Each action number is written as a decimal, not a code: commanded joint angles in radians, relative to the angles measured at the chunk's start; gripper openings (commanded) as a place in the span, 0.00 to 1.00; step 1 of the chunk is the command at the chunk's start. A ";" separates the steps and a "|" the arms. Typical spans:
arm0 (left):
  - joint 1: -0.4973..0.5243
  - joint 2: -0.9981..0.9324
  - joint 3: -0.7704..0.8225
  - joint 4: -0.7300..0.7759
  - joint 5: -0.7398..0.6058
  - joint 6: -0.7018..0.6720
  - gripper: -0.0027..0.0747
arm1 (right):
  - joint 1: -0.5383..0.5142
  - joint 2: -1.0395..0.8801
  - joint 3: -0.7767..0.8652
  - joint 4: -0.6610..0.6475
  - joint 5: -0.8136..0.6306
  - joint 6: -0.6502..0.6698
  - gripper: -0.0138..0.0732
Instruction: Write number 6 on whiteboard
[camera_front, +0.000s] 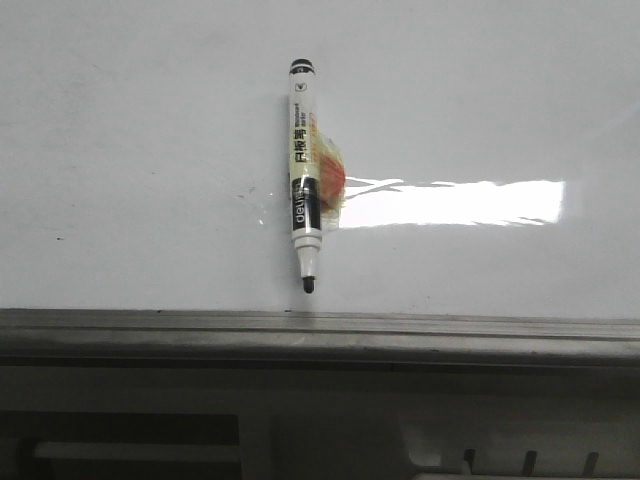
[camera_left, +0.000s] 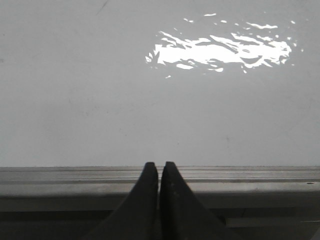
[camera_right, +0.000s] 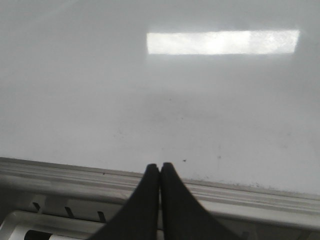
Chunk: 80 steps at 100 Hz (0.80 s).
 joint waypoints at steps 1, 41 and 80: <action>-0.001 -0.031 0.045 -0.011 -0.051 -0.009 0.01 | -0.003 -0.014 0.028 -0.007 -0.015 -0.004 0.11; -0.019 -0.028 0.045 -0.011 -0.051 -0.009 0.01 | -0.003 -0.014 0.028 -0.007 -0.015 -0.004 0.11; -0.019 -0.028 0.045 -0.011 -0.051 -0.009 0.01 | -0.003 -0.014 0.028 -0.007 -0.015 -0.004 0.11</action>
